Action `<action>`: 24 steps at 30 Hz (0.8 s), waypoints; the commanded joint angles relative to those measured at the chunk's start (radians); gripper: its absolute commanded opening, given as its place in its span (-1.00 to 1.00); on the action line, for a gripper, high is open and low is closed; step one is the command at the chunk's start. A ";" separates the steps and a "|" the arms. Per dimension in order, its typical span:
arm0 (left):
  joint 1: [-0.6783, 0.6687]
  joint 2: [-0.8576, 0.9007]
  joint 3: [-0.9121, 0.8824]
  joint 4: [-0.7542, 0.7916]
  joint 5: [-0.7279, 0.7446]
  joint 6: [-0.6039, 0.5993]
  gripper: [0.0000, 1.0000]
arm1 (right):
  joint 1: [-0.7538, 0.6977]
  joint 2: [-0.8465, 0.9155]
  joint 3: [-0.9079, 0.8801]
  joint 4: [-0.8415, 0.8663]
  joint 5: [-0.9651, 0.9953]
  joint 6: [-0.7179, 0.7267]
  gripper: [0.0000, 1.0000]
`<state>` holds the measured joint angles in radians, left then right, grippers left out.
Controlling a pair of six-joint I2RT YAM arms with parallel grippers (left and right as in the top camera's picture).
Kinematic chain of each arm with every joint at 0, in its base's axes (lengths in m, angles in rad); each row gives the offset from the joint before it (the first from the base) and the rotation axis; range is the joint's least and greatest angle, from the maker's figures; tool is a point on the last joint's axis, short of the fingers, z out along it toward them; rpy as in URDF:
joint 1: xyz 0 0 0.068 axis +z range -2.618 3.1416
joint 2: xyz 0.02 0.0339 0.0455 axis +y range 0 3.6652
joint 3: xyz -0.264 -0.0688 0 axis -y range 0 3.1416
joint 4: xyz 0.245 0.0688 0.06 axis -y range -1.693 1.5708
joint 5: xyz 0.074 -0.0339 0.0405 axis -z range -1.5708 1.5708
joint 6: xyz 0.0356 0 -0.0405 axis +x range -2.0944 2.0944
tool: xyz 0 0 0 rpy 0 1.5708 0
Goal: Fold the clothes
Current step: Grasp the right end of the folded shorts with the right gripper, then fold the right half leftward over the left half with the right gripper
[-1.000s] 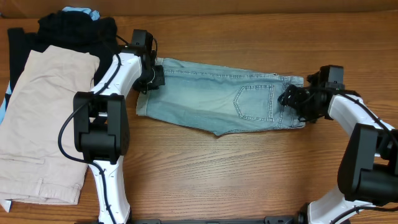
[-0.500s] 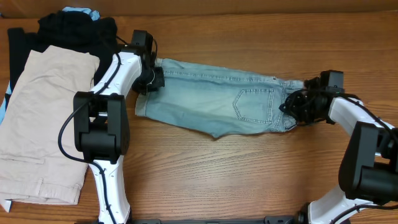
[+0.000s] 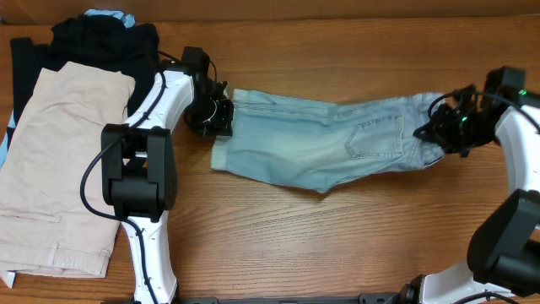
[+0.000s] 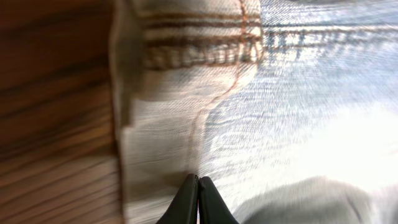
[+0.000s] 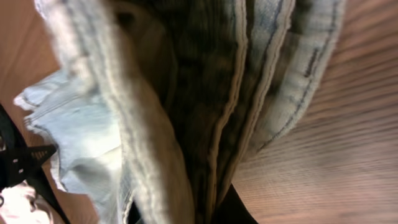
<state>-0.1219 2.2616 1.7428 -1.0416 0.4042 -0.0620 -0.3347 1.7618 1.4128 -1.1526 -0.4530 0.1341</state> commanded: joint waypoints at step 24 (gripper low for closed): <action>-0.016 0.007 -0.124 0.169 0.087 0.002 -0.92 | 0.058 -0.040 0.295 -0.161 -0.020 -0.090 -0.92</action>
<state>-0.1246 2.2601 1.6573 -0.8742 0.5255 -0.0273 -0.2905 1.7550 1.6077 -1.3018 -0.4194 0.0521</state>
